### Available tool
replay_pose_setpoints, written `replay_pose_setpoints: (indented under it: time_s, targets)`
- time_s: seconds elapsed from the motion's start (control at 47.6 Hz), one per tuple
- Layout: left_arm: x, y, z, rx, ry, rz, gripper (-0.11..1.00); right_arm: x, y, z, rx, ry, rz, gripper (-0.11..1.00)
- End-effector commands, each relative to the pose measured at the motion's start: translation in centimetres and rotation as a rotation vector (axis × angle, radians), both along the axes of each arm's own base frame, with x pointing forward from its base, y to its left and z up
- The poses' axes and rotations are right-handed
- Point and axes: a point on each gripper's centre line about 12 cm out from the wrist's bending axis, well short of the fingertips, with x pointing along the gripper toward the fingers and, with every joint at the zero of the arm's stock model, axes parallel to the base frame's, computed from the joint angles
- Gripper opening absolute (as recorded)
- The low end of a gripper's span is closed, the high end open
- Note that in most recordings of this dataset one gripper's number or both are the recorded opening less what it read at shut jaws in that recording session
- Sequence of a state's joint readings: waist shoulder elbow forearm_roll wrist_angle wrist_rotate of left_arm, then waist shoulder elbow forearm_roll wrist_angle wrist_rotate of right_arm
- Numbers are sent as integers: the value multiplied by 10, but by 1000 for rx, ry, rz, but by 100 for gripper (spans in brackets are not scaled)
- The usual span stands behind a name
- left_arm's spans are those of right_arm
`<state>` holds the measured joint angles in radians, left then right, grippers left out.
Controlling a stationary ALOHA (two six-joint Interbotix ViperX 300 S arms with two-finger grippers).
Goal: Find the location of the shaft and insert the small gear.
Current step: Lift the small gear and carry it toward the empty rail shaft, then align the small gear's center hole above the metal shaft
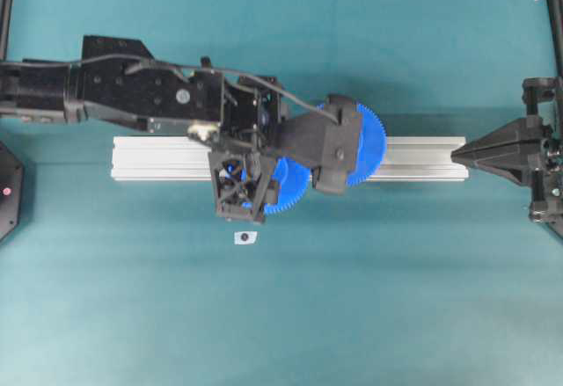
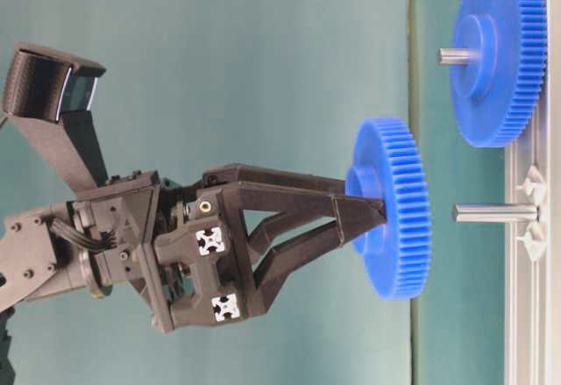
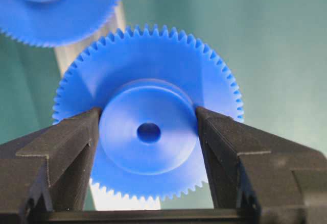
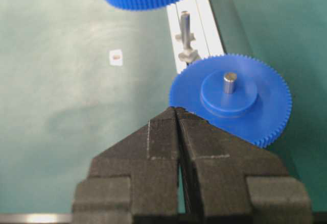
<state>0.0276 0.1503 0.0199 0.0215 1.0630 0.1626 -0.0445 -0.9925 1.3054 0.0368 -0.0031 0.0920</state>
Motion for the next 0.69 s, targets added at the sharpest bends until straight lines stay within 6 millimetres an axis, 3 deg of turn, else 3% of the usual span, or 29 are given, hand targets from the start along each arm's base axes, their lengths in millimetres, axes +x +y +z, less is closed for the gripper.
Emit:
replay_pose_setpoints:
  time_s: [0.0,0.672]
  targets:
    - [0,7,24,9,-67,10,63,2,-1,4,11,-11,-7,1]
    - [9,15,-9,17,-12,-4,63,2,-1,4,10,-13,-6,1]
